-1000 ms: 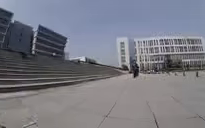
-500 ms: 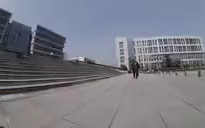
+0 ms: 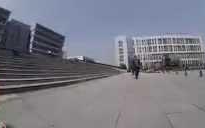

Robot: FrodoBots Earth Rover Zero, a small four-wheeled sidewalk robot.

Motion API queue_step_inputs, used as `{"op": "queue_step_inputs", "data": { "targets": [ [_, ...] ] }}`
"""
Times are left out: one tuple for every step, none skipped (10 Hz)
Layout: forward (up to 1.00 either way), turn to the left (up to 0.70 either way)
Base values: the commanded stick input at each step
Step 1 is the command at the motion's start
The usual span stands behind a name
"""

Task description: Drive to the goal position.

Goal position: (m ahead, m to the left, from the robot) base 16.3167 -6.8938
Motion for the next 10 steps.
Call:
{"op": "queue_step_inputs", "data": {
  "targets": [
    [0.70, 0.00],
    [0.70, 0.00],
    [0.70, 0.00],
    [0.70, 0.00],
    [0.70, 0.00],
    [0.70, 0.00],
    [0.70, 0.00],
    [0.70, 0.00],
    [0.70, 0.00],
    [0.70, 0.00]
  ]
}}
